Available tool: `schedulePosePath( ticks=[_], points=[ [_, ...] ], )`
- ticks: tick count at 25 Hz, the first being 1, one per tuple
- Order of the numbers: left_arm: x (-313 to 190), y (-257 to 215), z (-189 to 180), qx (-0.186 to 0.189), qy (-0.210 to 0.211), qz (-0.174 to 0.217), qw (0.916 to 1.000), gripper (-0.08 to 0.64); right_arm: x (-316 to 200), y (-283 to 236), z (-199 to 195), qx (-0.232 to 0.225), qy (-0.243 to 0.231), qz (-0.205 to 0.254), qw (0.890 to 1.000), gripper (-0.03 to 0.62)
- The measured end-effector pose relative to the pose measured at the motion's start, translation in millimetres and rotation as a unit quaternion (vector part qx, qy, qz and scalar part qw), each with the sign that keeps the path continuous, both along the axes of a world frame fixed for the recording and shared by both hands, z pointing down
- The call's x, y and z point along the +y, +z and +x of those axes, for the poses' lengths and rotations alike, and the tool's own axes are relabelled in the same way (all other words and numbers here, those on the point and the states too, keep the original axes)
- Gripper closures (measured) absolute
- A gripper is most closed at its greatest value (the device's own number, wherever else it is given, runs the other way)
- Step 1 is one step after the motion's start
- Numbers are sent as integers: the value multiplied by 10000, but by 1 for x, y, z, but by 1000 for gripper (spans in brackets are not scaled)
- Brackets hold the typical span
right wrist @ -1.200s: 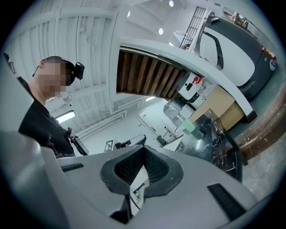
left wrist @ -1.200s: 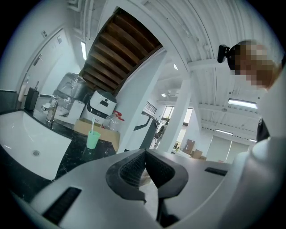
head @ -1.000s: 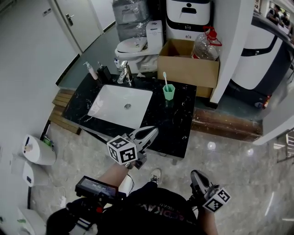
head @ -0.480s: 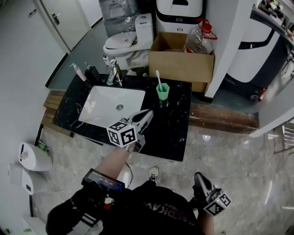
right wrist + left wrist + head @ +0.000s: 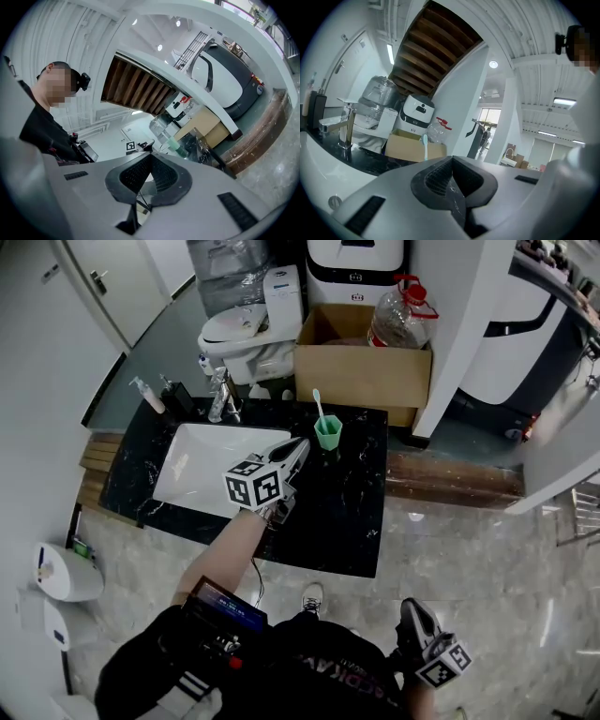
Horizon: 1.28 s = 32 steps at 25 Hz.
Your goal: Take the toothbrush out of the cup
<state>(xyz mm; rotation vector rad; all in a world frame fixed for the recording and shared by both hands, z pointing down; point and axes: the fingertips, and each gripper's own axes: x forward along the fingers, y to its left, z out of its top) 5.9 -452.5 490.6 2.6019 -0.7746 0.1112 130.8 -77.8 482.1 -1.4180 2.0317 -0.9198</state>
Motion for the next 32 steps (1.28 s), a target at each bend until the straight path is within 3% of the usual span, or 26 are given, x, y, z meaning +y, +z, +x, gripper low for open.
schedulePosePath(
  ticks=[13,17,32],
  points=[
    [-74,17,30,-527,125,133,9984,543,-3,7,-3,-50,472,-164,9987,581],
    [-91,30,39,-695,148,49,9975,489,-3,8,-3,-57,618,-210,9979,581],
    [-121,57,60,-863,169,-268,9958,457,2,14,-1,-34,1000,-332,9944,581]
  ],
)
